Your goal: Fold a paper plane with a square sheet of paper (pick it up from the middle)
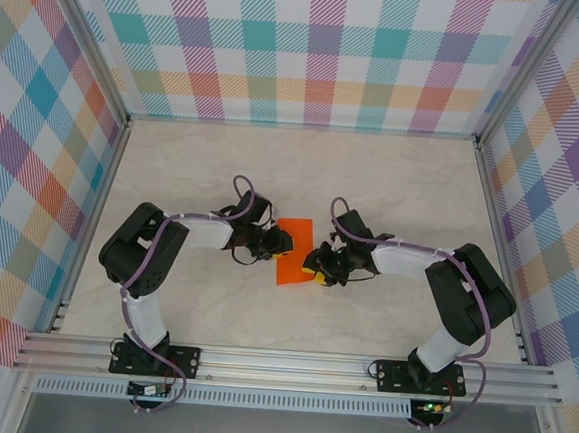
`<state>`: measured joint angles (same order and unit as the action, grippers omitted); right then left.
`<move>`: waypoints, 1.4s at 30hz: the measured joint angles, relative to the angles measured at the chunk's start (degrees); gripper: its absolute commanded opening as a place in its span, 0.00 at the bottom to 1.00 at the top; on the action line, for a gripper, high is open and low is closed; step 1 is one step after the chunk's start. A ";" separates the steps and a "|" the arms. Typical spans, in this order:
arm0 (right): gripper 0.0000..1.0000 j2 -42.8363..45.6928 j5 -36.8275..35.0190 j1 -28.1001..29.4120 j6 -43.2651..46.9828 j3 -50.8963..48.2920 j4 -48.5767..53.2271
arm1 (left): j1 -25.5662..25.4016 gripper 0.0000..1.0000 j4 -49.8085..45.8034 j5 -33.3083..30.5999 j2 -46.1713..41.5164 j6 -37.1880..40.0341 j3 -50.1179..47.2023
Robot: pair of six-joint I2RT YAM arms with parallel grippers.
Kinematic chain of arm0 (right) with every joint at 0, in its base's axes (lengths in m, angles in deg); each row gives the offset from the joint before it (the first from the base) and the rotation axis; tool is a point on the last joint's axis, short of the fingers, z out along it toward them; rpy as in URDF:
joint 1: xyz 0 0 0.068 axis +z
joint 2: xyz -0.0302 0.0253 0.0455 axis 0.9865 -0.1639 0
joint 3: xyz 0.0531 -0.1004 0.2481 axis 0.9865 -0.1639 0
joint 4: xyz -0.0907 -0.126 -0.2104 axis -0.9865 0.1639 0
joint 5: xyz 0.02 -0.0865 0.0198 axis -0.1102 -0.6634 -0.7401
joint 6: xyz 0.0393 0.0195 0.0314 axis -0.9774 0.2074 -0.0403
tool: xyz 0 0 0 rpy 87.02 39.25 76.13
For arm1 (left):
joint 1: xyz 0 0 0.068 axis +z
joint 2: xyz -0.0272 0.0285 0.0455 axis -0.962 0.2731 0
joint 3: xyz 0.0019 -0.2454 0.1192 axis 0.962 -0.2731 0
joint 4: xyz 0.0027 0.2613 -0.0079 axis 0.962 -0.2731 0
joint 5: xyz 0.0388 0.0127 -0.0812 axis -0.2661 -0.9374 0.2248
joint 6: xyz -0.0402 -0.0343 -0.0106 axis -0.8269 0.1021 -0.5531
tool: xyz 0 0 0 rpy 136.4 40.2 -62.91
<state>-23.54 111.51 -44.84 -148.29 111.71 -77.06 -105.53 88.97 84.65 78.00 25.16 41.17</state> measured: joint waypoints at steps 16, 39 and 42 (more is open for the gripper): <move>0.00 -0.76 0.74 0.02 -2.40 3.74 0.70 | -0.04 0.27 -0.13 0.24 -0.11 0.20 0.31; 0.00 -12.22 1.49 0.76 2.91 12.72 -0.26 | -0.04 0.14 -8.39 -6.86 2.34 0.85 7.45; 0.00 -12.87 1.51 0.83 3.65 13.46 -0.39 | -0.04 0.13 -9.22 -7.23 2.86 0.92 7.50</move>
<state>-36.42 113.02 -44.01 -144.64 125.17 -77.46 -105.57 79.75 77.42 80.86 26.08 48.67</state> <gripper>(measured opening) 0.044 0.134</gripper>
